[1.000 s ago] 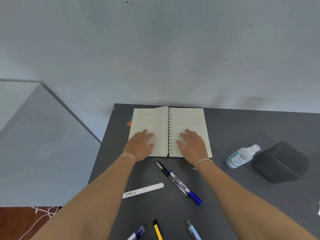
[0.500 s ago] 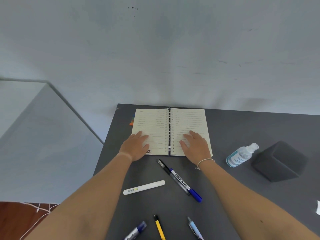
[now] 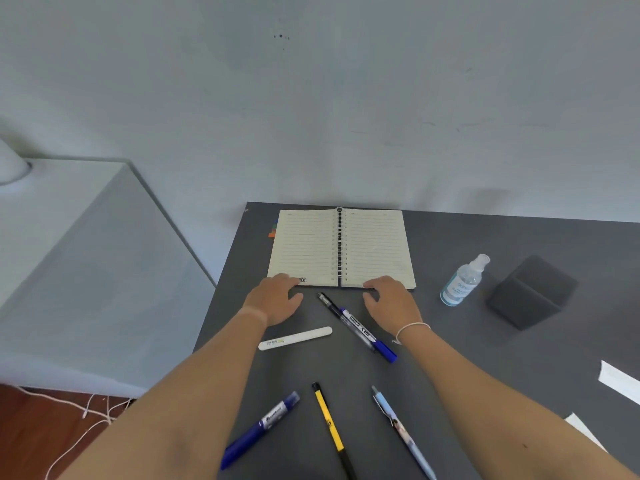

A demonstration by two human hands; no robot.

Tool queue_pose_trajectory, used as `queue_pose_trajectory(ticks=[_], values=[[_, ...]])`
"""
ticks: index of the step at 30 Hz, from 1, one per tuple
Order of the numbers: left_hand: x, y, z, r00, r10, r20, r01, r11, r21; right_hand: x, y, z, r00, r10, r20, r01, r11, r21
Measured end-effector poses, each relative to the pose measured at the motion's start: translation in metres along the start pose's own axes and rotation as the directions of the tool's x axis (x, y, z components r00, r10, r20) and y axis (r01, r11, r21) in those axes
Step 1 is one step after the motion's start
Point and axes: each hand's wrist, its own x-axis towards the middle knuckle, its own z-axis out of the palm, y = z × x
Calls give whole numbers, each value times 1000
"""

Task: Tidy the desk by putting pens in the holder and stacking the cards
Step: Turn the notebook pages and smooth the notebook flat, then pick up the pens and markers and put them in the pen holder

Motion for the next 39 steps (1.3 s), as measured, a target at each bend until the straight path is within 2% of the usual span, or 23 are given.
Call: queue_pose_trajectory(ticks=[8, 11, 16, 21, 26, 33, 36, 39], values=[[-35, -4, 21, 996, 25, 91, -23, 999, -30, -26, 2, 19, 984, 69, 162, -54, 994, -97], [-42, -7, 28, 992, 27, 119, -27, 1000, -8, -28, 3, 24, 985, 104, 138, -89, 990, -108], [-46, -6, 35, 997, 24, 76, -24, 1000, -3, -30, 7, 26, 985, 122, 126, -109, 989, -103], [-49, -4, 35, 996, 4, 90, -1, 999, -33, -30, 2, 22, 985, 134, 105, -135, 991, 0], [-61, -8, 33, 994, -32, 106, 41, 995, -88, -27, -11, 25, 994, 70, 87, -74, 996, 52], [-81, -19, 33, 996, -67, 60, 72, 992, -102, -26, -21, 43, 996, -5, 85, 12, 997, -81], [-89, -26, 35, 996, -62, 70, 69, 993, -100, -26, -22, 53, 997, 7, 80, 6, 987, -158], [-95, -33, 37, 994, -70, 84, 81, 988, -135, -28, -21, 58, 997, 46, 63, -36, 988, -150]])
